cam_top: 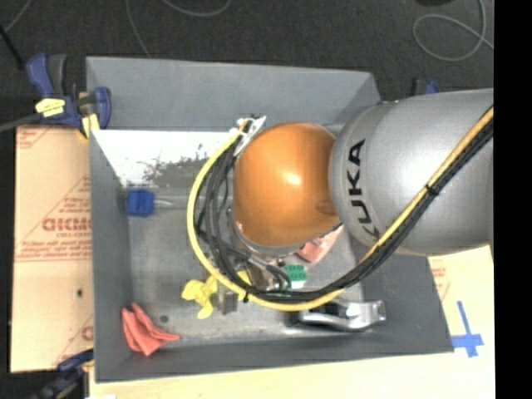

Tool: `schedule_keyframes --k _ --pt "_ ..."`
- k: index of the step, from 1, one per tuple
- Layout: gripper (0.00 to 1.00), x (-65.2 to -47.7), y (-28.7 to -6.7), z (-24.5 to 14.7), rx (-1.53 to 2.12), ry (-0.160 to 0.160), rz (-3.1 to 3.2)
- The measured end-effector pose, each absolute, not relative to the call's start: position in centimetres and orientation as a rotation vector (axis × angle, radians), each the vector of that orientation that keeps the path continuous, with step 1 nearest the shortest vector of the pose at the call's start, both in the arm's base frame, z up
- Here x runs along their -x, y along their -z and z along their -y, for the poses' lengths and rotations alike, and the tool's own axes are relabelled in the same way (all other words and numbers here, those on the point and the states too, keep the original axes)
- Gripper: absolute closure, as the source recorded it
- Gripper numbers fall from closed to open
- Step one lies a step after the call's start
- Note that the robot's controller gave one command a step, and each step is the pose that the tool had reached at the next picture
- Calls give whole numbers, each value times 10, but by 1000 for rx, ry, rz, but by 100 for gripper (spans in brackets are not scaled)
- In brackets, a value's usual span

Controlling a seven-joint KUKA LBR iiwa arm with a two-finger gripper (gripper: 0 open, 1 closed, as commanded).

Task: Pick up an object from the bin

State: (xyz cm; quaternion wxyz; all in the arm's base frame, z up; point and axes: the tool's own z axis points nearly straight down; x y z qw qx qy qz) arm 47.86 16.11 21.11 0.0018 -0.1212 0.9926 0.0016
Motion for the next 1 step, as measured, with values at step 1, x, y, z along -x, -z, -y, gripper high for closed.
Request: schedule_keyframes --k 1 --pt "100 -478 -211 -161 380 -5 -3116"
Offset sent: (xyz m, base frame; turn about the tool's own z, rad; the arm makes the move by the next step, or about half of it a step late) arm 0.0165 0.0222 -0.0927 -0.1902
